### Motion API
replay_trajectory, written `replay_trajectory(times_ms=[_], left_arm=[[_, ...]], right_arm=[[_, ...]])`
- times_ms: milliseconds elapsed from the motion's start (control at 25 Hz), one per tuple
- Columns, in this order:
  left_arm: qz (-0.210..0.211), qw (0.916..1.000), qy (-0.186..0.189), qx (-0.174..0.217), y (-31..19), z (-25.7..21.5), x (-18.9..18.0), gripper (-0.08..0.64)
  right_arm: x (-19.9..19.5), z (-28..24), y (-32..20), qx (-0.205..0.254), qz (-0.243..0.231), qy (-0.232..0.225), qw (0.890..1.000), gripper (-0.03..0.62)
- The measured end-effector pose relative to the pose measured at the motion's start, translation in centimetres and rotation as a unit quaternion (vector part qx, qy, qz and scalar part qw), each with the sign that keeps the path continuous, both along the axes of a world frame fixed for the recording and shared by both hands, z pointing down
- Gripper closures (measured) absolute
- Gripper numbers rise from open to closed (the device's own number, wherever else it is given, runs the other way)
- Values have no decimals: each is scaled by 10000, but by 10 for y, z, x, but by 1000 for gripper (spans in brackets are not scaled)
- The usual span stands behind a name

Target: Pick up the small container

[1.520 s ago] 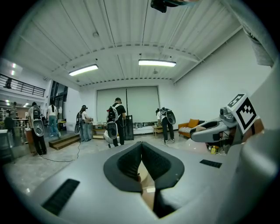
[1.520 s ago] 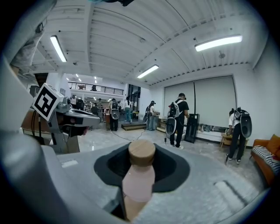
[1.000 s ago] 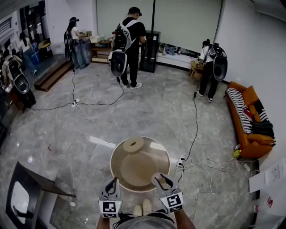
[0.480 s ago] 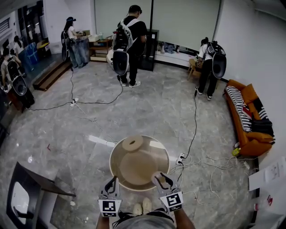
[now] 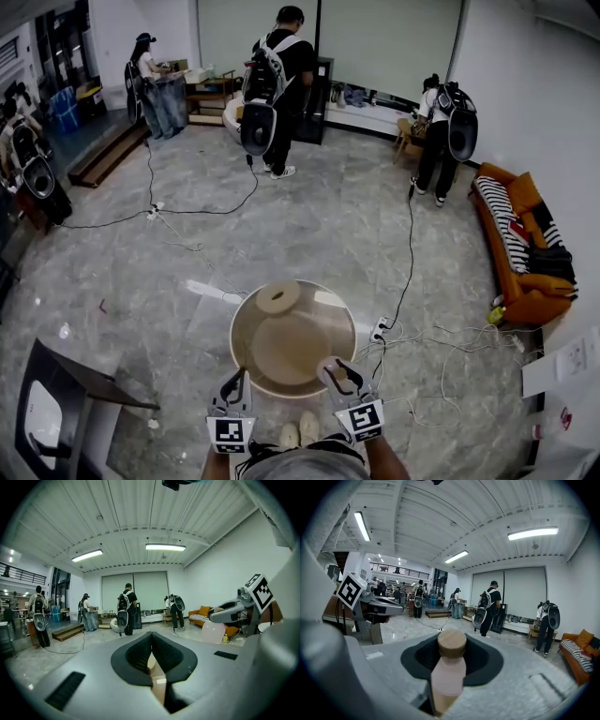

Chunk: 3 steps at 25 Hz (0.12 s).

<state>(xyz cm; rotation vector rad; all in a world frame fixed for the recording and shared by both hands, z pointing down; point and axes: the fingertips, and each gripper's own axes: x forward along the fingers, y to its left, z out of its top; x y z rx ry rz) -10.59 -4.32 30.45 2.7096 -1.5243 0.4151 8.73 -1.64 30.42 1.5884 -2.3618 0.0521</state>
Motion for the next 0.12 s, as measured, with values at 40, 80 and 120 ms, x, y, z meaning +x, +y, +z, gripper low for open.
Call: replay_trajectory(times_ms=[40, 80, 120], left_arm=[[4, 10000, -2, -1, -1, 1, 0, 541], [10, 10000, -6, -2, -1, 1, 0, 541], [15, 10000, -10, -3, -1, 2, 0, 541]], right_arm=[[0, 1, 0, 7, -6, -5, 10000, 471], [-1, 2, -1, 20, -13, -13, 10000, 471], [-1, 3, -1, 34, -20, -21, 10000, 471]])
